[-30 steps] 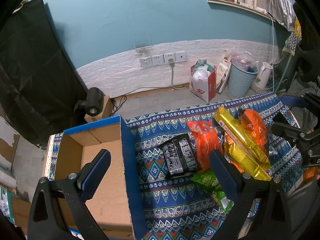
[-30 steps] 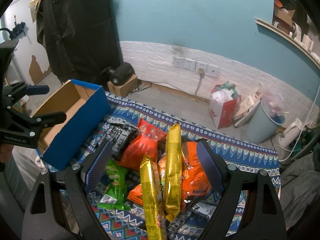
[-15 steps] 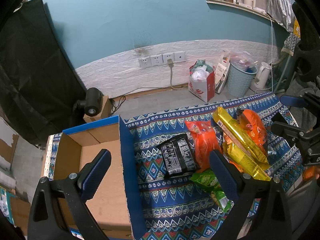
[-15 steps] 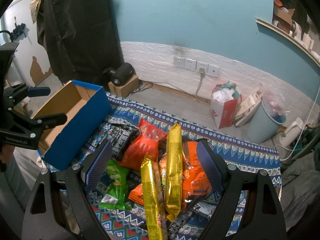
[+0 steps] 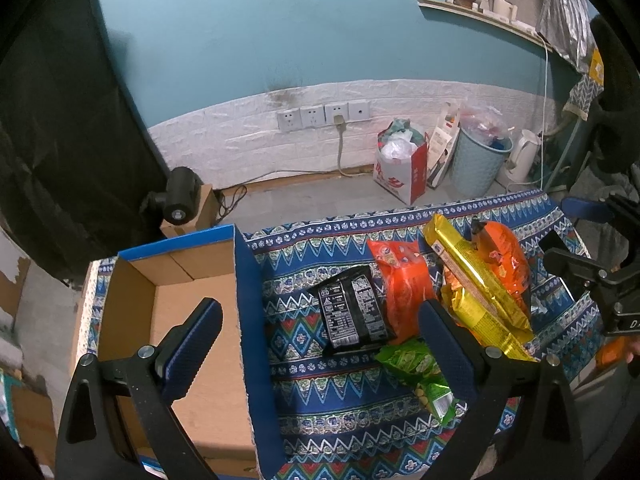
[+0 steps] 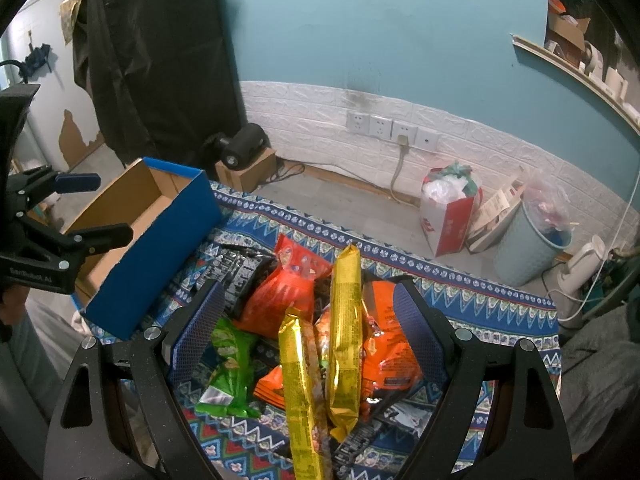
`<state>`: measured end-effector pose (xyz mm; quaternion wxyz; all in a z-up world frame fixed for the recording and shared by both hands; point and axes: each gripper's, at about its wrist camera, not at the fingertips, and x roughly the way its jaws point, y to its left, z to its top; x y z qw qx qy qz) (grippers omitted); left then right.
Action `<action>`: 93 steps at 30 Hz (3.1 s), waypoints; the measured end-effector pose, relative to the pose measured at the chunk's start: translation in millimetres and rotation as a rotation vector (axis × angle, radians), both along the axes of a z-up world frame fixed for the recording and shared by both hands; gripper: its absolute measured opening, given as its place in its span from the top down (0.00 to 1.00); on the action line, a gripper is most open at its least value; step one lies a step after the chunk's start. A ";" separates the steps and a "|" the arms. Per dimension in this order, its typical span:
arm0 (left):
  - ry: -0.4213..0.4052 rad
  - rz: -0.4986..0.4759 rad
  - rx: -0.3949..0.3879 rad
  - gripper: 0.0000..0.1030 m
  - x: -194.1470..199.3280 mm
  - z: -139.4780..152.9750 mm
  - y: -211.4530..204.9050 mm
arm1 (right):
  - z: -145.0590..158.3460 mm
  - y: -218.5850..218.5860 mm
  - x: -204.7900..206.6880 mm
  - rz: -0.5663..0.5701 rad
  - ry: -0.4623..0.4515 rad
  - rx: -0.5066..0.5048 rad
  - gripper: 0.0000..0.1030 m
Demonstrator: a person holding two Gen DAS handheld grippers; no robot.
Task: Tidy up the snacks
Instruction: 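Grasp the black snack bag with the left tool while the right tool grasps the orange chip bag, then lift both held bags and carry them over the cardboard box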
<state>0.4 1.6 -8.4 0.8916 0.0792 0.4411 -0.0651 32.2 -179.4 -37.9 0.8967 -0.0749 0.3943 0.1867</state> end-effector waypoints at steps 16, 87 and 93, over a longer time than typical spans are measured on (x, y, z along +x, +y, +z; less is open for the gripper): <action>0.068 0.000 -0.013 0.03 18.6 -20.4 -3.6 | -7.4 -14.5 11.6 -0.026 0.026 -0.016 0.18; 0.336 -0.009 0.063 0.37 93.3 -140.2 -32.1 | -89.5 -73.8 84.9 -0.150 0.183 -0.015 0.60; 0.258 -0.017 0.045 0.37 77.8 -106.5 -26.4 | -71.4 -64.2 76.2 -0.136 0.139 -0.002 0.60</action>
